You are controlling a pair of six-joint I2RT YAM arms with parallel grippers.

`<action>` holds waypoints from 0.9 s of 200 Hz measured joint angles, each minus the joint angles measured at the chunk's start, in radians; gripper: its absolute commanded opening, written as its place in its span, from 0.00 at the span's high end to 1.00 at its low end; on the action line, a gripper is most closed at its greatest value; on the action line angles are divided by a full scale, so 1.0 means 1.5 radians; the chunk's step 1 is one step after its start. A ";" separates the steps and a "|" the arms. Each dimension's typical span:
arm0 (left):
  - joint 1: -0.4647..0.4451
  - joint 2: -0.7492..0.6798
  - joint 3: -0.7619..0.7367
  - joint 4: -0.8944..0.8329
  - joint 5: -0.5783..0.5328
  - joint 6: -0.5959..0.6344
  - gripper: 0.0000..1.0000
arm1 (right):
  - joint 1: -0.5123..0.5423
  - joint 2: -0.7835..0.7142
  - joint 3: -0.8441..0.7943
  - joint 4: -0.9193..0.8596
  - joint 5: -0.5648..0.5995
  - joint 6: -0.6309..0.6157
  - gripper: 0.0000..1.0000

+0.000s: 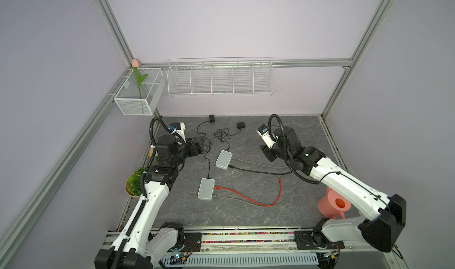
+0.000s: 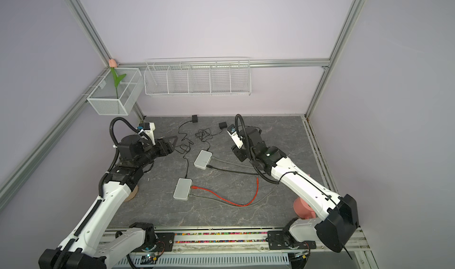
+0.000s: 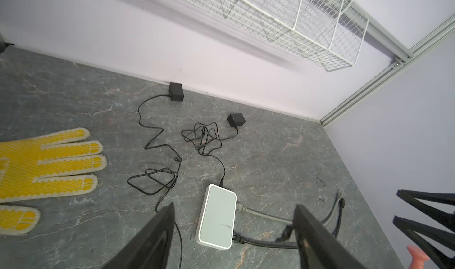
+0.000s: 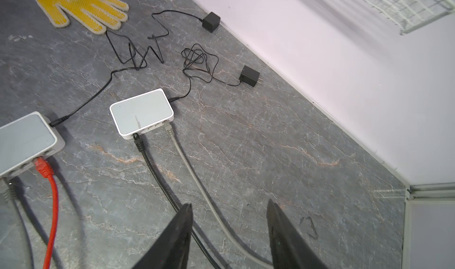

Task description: Insert the plug into the switch port

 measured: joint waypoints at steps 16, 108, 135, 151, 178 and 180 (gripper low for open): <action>-0.004 -0.033 -0.007 -0.010 -0.015 0.004 0.23 | 0.000 -0.064 -0.046 0.023 0.015 0.022 0.48; -0.021 -0.168 -0.161 -0.034 -0.152 0.056 0.17 | 0.000 -0.501 -0.470 0.145 0.164 0.099 0.32; -0.034 -0.187 -0.189 -0.033 -0.207 0.078 0.17 | 0.000 -0.577 -0.537 0.147 0.219 0.103 0.30; -0.049 -0.194 -0.199 -0.026 -0.242 0.091 0.17 | 0.000 -0.586 -0.544 0.137 0.260 0.108 0.30; -0.076 -0.195 -0.215 -0.013 -0.297 0.109 0.16 | 0.000 -0.593 -0.548 0.107 0.327 0.126 0.30; -0.077 -0.194 -0.216 -0.013 -0.301 0.110 0.16 | 0.000 -0.595 -0.550 0.105 0.331 0.128 0.30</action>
